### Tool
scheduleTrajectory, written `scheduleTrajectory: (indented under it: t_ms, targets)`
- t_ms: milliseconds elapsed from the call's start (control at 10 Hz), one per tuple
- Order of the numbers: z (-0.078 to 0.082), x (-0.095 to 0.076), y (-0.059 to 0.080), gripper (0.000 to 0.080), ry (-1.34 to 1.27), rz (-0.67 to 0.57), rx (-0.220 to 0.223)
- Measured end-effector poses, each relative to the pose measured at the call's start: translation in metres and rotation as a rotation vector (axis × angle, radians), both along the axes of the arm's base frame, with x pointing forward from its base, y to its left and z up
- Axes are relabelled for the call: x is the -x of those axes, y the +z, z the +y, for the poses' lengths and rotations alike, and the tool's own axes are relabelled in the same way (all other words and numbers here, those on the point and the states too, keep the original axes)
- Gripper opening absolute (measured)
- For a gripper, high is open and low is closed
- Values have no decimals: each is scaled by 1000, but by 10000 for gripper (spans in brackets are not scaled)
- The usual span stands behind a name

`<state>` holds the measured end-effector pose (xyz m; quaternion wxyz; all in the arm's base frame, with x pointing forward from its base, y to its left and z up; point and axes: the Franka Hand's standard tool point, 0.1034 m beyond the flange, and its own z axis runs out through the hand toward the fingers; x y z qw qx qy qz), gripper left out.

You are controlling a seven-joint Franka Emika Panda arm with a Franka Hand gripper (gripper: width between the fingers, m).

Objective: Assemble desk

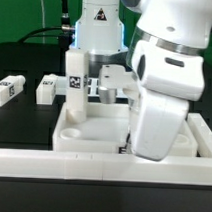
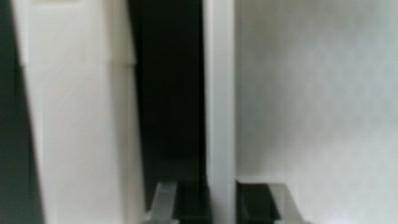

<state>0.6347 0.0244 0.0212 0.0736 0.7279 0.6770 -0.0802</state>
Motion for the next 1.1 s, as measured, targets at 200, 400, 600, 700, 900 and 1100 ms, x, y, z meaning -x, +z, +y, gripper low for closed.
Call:
scheduleTrajectory:
  t_ms: [200,400,600,700,900,1100]
  targets:
    - [8,-5,0,63,-43,-11,9]
    - [9,-5,1,63,-54,1,19]
    - [1,-4,2,63,-54,5,26]
    - [-1,0,5,132,-54,18,29]
    - [-11,4,23,462,-36,54,35]
    - [-24,3,58,602,-46,56,31]
